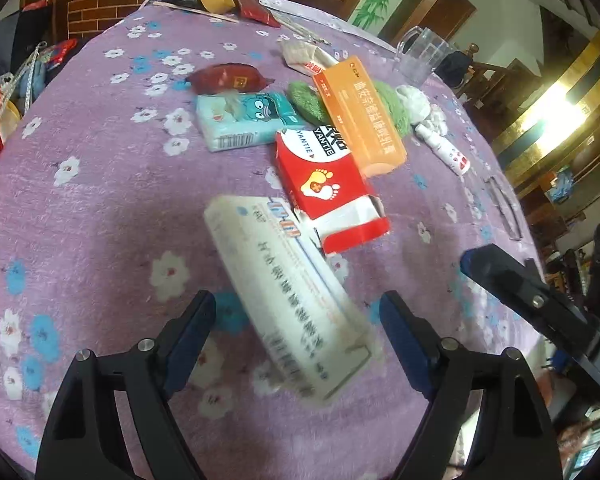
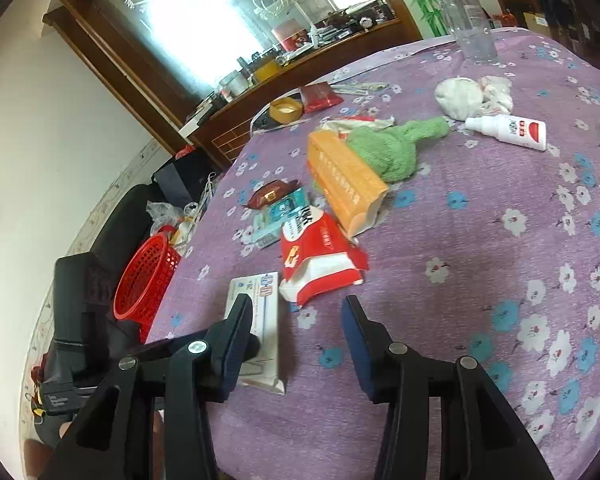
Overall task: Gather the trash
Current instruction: 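Return both tools to the table and grasp the white tube box with the left tool, then grasp the red-and-white snack box with the right tool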
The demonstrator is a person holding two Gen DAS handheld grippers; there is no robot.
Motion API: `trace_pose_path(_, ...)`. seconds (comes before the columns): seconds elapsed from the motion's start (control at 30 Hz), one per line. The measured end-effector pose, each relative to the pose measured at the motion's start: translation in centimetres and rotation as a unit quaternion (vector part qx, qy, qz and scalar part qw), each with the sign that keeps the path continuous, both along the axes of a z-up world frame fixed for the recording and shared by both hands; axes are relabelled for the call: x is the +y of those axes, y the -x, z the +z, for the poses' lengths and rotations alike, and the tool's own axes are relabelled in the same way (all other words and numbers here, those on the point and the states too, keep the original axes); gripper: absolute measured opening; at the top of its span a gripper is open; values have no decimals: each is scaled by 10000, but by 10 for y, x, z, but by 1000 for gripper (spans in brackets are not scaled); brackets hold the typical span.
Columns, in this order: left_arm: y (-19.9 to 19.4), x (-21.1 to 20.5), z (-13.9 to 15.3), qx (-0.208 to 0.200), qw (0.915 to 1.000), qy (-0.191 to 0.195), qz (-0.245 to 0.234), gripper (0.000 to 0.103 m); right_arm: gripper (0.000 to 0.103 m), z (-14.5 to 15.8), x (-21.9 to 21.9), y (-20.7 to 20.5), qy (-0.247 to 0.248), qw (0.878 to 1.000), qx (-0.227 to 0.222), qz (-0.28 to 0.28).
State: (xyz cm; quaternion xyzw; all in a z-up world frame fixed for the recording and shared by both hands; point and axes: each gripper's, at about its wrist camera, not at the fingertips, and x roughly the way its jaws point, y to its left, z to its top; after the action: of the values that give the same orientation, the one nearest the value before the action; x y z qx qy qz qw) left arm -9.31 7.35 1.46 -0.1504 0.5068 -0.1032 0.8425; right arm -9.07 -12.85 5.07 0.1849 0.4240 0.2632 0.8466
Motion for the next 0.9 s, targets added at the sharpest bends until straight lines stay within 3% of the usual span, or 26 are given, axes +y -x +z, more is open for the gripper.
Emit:
trace_pose_path(0.07,-1,-2,0,-83,9999,-67,78,81,50,-3,-4,-2,-15,10000,31,-36)
trace_pose_path(0.23,-3,-1,-1,-170,9998,10,101,24,50,-5,-10,-8,18,9999,19,-156)
trace_pose_path(0.27,-3,1,-1,-164,9998,109,58,19,50,-5,-11,-9,40,9998,20,-184)
trace_pose_path(0.47,8,14,5,-412,9991,11,71,12,65,-7,4,-27,393,9991,-57,-139)
trace_pose_path(0.53,13,22,9,-523,9985,-78,149,12,78,-8,15,-34,610,9981,-110,-57)
trace_pose_path(0.9,22,57,15,-826,9942,-454,523,12,83,-31,77,-69,1751,9840,-220,227)
